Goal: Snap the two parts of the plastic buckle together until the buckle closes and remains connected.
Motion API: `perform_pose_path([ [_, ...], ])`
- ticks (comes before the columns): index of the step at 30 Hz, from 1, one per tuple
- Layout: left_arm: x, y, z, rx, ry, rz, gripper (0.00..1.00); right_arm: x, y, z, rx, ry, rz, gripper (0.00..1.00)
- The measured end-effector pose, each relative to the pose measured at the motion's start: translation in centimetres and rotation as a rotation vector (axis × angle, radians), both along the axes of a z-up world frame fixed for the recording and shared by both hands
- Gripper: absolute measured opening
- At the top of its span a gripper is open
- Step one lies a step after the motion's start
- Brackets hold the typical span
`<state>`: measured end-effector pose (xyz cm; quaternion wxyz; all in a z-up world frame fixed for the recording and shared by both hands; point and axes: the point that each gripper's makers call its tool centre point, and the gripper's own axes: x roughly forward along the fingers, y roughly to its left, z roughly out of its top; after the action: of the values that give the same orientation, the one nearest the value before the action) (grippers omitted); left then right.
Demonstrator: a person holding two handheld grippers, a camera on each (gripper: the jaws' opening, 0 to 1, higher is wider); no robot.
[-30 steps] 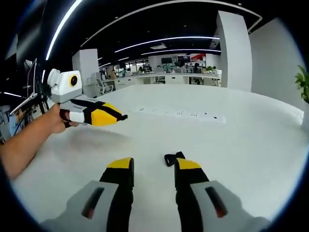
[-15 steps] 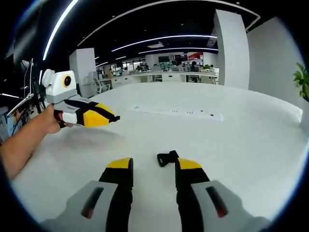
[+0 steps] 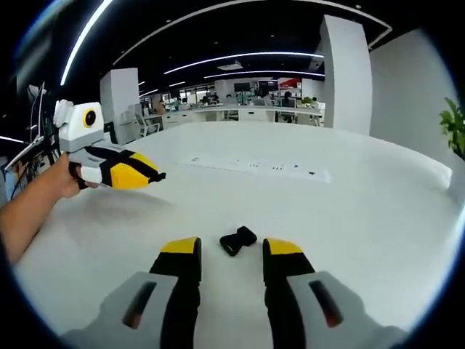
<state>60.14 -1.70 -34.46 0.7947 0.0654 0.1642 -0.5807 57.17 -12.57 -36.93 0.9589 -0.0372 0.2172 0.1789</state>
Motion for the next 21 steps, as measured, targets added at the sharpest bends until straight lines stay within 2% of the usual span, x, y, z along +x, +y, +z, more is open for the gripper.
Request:
perform_pose_path([
  [5,0.0,-0.1,-0.2,0.004,0.005,-0.007,0.1,0.5,-0.3,0.1,-0.042,-0.005,-0.037,0.33],
  [7,0.0,-0.2,-0.2,0.006,0.005,-0.01,0.1,0.0,0.0,0.2,-0.051,-0.013,-0.053,0.34],
  [10,0.1,-0.3,-0.3,0.006,0.005,-0.012,0.1,1.0,-0.1,0.1,-0.062,-0.019,-0.06,0.32],
  [13,0.0,-0.2,-0.3,0.005,0.006,-0.012,0.1,1.6,-0.6,0.3,-0.116,-0.054,-0.071,0.3],
  [21,0.1,-0.2,-0.1,-0.003,0.007,-0.014,0.1,0.6,-1.3,0.5,-0.159,-0.047,-0.074,0.25],
])
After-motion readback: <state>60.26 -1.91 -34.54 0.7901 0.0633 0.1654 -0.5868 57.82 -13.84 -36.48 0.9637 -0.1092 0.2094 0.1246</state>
